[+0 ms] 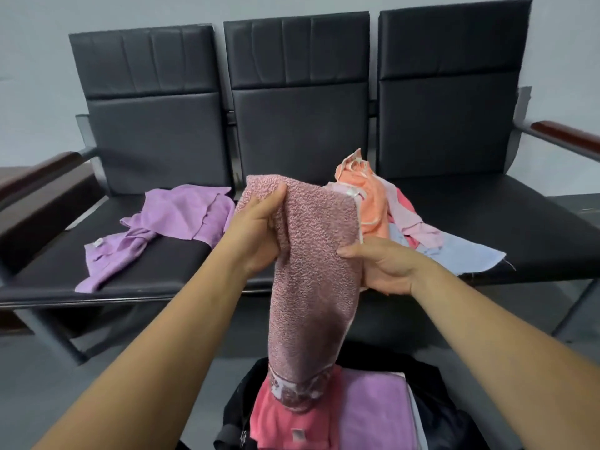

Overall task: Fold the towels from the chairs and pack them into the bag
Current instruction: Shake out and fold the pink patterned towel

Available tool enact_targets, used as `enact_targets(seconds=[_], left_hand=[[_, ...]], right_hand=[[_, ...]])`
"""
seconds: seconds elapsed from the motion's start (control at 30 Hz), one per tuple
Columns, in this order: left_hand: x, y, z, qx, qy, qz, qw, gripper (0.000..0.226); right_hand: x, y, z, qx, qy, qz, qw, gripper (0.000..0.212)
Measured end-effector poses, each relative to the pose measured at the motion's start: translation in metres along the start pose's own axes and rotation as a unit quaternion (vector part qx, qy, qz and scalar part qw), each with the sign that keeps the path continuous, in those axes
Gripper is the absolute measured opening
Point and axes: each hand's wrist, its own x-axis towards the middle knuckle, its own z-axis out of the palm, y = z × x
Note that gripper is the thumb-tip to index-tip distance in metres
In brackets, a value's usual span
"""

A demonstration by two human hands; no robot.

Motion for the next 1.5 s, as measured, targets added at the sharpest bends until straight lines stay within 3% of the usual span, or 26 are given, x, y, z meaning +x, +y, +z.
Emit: enact_targets(seconds=[0.13,0.27,0.33,0.4,0.47,0.53,0.67,0.8,0.93,1.03,1.17,1.27,1.4,1.5], left_hand=[[0.007,-0.007,-0.024,0.153,0.009,0.004,0.988,0.030],[0.006,-0.019,-0.051,0.232,-0.093,-0.052,0.967,0.075],[0.007,-0.029,-0.056,0.207,-0.119,-0.069,0.969,0.080],[0.007,-0.039,-0.055,0.222,-0.147,-0.080,0.961,0.073],[0.004,-0.049,-0.053,0.288,-0.170,-0.074,0.940,0.052],[0.000,-0.055,-0.051,0.335,-0.148,-0.054,0.929,0.037],[-0.004,-0.057,-0.041,0.257,-0.089,-0.029,0.962,0.032],[-0.002,-0.057,-0.029,0.160,-0.043,0.002,0.986,0.027],[-0.004,-0.058,-0.018,0.129,0.007,0.036,0.991,0.010],[-0.006,-0.052,-0.012,0.076,0.026,0.068,0.994,0.011],[-0.005,-0.043,-0.014,0.087,0.035,0.071,0.993,0.011],[-0.003,-0.036,-0.024,0.107,0.036,0.063,0.992,0.011],[-0.009,-0.029,-0.044,0.286,-0.063,0.041,0.955,0.021],[-0.011,-0.031,-0.047,0.321,-0.076,0.027,0.944,0.025]], right_hand=[[0.008,0.006,0.005,0.062,0.038,-0.060,0.996,0.055],[0.016,-0.009,0.017,0.138,0.090,-0.103,0.981,0.043],[0.018,-0.016,0.021,0.165,0.108,-0.116,0.973,0.043],[0.019,-0.019,0.022,0.183,0.113,-0.110,0.970,0.044],[0.018,-0.019,0.019,0.192,0.116,-0.107,0.969,0.036],[0.015,-0.023,0.012,0.188,0.110,-0.113,0.969,0.025],[0.001,-0.029,-0.007,0.103,0.068,-0.099,0.987,0.029],[-0.001,-0.020,-0.018,0.027,0.076,-0.068,0.994,0.036],[-0.002,-0.016,-0.015,0.106,0.070,-0.099,0.987,0.029],[-0.002,-0.014,-0.012,0.195,0.056,-0.118,0.972,0.022],[0.001,-0.003,-0.007,0.059,0.057,-0.061,0.995,0.034],[0.003,-0.007,-0.007,0.049,0.116,-0.102,0.987,0.030],[0.001,-0.012,-0.007,0.094,0.230,-0.163,0.955,0.016],[0.001,-0.010,-0.007,0.071,0.296,-0.172,0.937,0.011]])
